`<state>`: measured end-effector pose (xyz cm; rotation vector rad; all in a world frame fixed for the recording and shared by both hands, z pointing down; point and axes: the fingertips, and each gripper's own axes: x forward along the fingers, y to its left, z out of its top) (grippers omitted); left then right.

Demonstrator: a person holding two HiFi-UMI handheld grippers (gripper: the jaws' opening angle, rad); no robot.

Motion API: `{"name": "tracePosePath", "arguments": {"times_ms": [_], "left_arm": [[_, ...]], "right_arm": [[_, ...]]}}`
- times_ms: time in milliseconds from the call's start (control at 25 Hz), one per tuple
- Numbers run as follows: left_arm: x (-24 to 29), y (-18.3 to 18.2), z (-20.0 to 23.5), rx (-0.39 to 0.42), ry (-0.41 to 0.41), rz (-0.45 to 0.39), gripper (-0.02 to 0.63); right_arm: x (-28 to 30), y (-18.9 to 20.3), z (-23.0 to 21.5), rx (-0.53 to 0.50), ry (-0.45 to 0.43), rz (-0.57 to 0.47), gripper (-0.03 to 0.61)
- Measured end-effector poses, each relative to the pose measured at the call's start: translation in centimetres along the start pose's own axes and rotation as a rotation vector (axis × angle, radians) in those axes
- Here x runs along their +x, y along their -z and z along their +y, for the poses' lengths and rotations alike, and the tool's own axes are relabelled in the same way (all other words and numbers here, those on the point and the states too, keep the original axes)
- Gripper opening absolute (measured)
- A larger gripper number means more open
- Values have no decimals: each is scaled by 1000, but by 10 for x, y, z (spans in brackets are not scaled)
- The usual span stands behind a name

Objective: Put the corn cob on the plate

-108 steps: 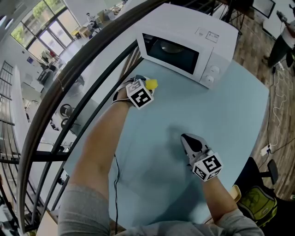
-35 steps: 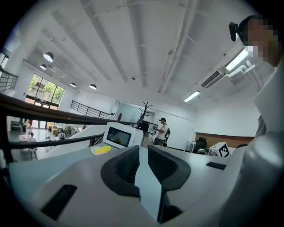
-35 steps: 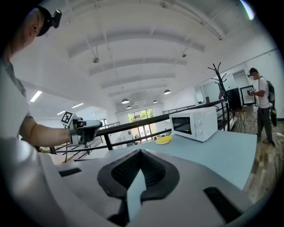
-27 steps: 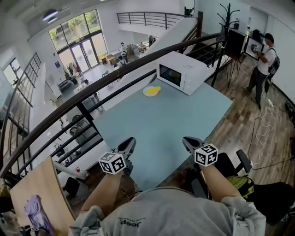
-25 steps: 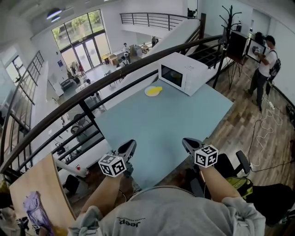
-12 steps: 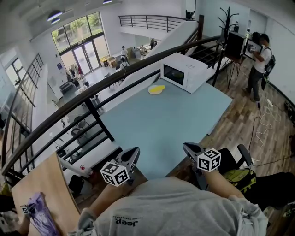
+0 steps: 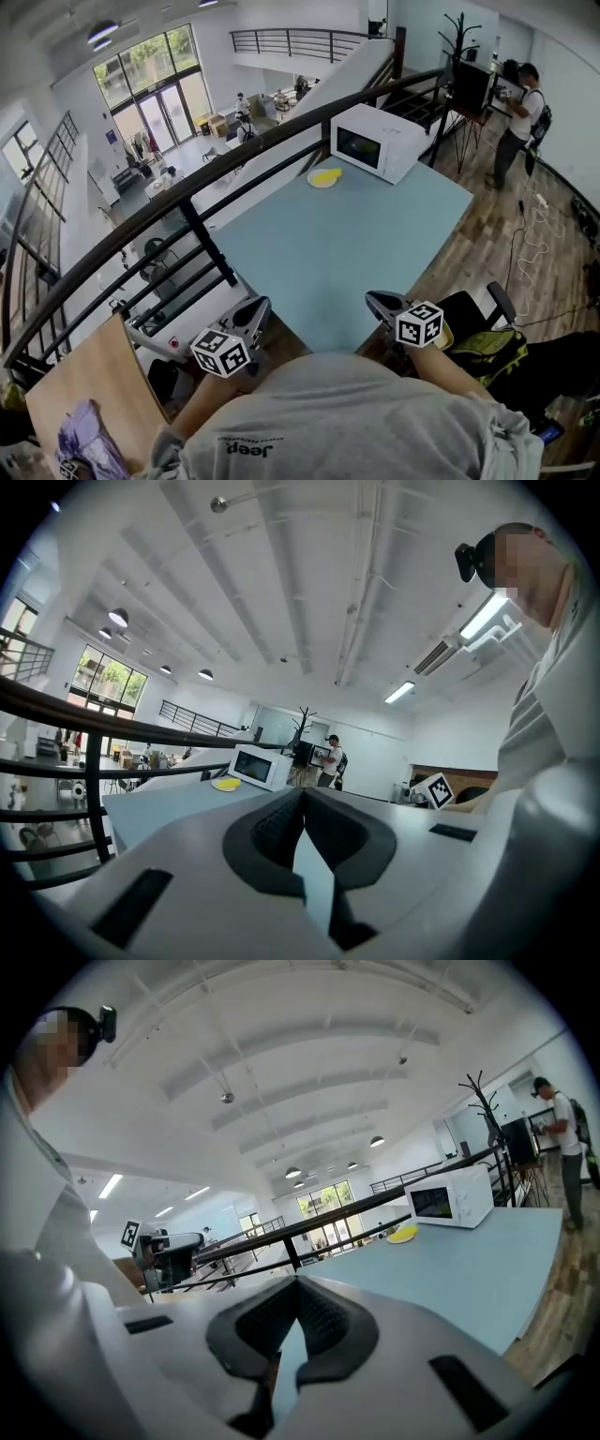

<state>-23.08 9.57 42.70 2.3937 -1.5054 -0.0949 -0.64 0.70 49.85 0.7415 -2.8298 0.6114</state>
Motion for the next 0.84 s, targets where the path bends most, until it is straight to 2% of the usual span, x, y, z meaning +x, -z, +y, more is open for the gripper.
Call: {"name": "tracePosePath", "arguments": {"times_ms": [320,840], "left_arm": [[1,-3,-3,-26,14,-26,20],[10,4,0,-53,6,-42,20]], "right_arm": [[-12,-5,-9,-33,39,13,15],[-5,-7,-16,-72,14,37,15]]}}
